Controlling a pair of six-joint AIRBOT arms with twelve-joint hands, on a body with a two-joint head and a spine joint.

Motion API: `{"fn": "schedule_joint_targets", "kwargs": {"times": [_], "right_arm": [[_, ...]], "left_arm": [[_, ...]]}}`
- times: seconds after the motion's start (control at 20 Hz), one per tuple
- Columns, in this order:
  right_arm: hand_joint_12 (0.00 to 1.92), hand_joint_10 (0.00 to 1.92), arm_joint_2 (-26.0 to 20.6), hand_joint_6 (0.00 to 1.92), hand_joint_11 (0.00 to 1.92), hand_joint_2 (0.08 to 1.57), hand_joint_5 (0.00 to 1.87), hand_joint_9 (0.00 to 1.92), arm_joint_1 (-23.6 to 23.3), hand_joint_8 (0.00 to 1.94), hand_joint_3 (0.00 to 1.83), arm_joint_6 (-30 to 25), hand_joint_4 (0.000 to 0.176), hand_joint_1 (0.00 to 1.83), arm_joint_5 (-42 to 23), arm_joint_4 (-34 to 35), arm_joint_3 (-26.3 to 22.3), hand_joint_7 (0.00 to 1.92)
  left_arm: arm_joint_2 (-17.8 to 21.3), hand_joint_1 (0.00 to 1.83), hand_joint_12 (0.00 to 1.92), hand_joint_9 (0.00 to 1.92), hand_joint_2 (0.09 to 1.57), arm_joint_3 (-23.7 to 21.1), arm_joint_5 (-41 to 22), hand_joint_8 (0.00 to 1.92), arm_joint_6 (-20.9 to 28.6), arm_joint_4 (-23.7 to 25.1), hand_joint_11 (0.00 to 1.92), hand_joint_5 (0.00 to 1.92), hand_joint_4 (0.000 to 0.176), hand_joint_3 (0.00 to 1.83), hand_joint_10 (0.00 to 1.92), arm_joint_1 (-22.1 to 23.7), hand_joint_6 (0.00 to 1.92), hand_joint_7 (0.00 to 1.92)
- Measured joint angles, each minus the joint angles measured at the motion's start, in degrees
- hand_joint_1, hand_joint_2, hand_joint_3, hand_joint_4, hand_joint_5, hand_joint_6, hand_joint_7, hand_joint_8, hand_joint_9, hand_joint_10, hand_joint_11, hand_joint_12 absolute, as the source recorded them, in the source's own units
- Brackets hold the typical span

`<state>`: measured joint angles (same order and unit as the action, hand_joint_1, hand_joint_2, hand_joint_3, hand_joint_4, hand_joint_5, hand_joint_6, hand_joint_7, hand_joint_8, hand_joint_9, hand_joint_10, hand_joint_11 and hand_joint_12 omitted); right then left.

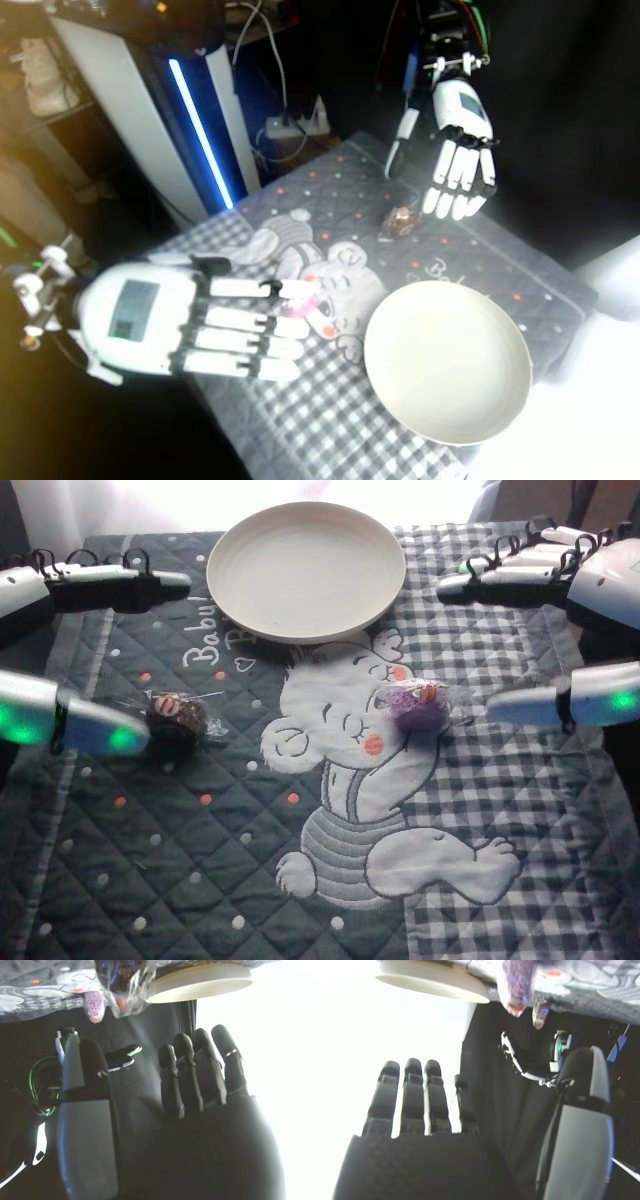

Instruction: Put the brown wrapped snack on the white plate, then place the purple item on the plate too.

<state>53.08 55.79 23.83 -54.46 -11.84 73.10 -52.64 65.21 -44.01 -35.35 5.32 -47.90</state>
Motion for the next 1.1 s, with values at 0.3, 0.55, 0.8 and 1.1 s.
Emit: {"fn": "schedule_joint_targets", "kwargs": {"times": [0.3,0.55,0.8,1.1], "right_arm": [[0.79,0.01,0.0,0.0,0.05,1.09,0.38,0.33,0.0,0.0,0.0,0.0,0.08,0.57,0.2,0.07,0.0,0.34],[0.86,0.0,0.0,0.0,0.05,1.11,0.38,0.35,0.0,0.0,0.0,0.0,0.074,0.58,0.31,0.22,0.02,0.34],[0.85,0.0,0.07,0.0,0.04,1.12,0.38,0.34,0.0,0.0,0.0,0.0,0.054,0.65,0.31,0.17,0.13,0.34],[0.69,0.0,0.17,0.0,0.08,1.13,0.37,0.32,0.0,0.0,0.0,0.0,0.065,0.62,0.35,0.15,0.13,0.33]], "left_arm": [[-1.03,0.68,0.93,0.51,0.85,0.5,0.39,0.01,-0.02,-0.26,0.09,0.39,0.082,0.0,0.02,-0.24,0.01,0.45],[-3.72,0.86,1.21,0.73,0.87,2.89,3.08,0.01,0.0,-0.39,0.06,0.56,0.051,0.0,0.03,-0.37,0.0,0.7],[-6.1,0.95,1.46,1.0,0.93,5.92,8.68,0.02,0.02,2.14,0.11,0.87,0.0,0.0,0.08,1.16,0.01,1.04],[-10.8,1.04,1.54,0.8,0.97,9.84,11.72,0.0,-0.07,2.97,0.09,0.96,0.0,0.0,0.65,3.39,0.0,1.08]]}}
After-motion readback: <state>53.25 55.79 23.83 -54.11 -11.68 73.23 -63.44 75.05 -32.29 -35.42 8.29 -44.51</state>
